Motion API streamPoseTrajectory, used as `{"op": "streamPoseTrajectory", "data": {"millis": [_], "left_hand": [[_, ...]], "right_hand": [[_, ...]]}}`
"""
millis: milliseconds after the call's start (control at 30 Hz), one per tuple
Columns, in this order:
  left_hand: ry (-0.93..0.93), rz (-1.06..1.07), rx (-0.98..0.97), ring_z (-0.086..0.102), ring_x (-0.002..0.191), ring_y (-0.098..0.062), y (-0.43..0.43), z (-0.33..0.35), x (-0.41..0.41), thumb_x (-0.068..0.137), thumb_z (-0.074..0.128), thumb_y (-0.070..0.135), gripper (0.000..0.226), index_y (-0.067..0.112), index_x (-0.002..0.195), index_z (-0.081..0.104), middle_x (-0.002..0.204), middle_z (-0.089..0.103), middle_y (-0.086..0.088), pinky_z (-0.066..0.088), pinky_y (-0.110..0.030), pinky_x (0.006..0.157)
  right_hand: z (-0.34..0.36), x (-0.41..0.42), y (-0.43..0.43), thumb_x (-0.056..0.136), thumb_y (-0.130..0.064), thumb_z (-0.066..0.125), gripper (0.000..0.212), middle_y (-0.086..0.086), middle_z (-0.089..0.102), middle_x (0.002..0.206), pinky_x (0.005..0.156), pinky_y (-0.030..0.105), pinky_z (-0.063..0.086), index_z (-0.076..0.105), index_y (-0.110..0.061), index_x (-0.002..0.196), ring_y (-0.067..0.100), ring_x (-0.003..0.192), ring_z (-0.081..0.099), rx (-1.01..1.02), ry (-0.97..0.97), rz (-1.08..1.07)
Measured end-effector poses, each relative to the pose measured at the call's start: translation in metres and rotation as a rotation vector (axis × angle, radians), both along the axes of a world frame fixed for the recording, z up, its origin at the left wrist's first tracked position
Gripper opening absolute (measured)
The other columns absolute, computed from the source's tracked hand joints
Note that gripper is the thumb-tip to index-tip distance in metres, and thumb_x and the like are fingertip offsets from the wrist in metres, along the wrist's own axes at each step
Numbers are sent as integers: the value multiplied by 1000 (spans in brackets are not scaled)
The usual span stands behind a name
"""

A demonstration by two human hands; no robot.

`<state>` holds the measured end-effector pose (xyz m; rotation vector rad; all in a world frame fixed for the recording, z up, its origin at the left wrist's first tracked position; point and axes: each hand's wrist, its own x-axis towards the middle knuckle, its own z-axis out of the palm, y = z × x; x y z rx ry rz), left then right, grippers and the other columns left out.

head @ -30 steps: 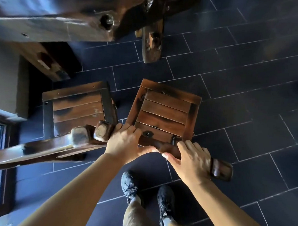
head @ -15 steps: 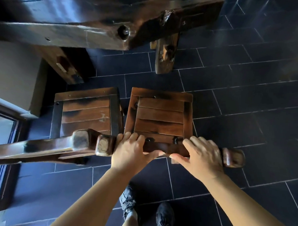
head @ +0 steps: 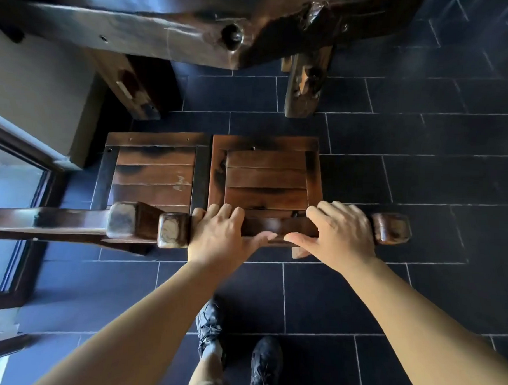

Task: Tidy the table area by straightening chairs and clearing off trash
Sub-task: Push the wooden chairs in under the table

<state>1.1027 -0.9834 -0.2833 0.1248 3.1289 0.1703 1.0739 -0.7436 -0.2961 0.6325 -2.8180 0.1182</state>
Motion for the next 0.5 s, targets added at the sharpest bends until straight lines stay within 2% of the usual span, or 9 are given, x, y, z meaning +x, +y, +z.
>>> {"op": "streamPoseTrajectory", "data": {"millis": [100,300,400,500], "left_hand": [[-1,-3,13,62,85,-31,-1,-2,-1,77,30,89,79,16,74,60,81,66,-1,41,-46,81],[-32,8,-17,61,85,-28,0,1,-5,76,25,91,81,18,75,60,81,64,2,39,-44,78],[-85,14,-25,61,90,-27,-1,2,-21,75,15,93,87,19,80,61,86,65,3,38,-45,82],[-125,32,-44,59,99,-25,-4,6,-43,71,17,95,87,22,87,61,95,66,5,35,-46,89]], "right_hand": [[-2,0,-1,85,-84,38,72,0,54,68,64,38,41,57,-15,74,26,68,55,-41,8,-7],[-5,-4,-3,83,-85,39,75,2,55,67,63,39,42,56,-13,72,28,66,56,-66,18,-16],[-4,-18,-5,83,-86,35,76,1,56,68,65,39,42,57,-14,74,27,67,57,-44,10,-32],[-5,-39,-10,83,-86,37,74,1,56,69,65,39,41,56,-15,74,27,67,56,-30,6,-34]]}}
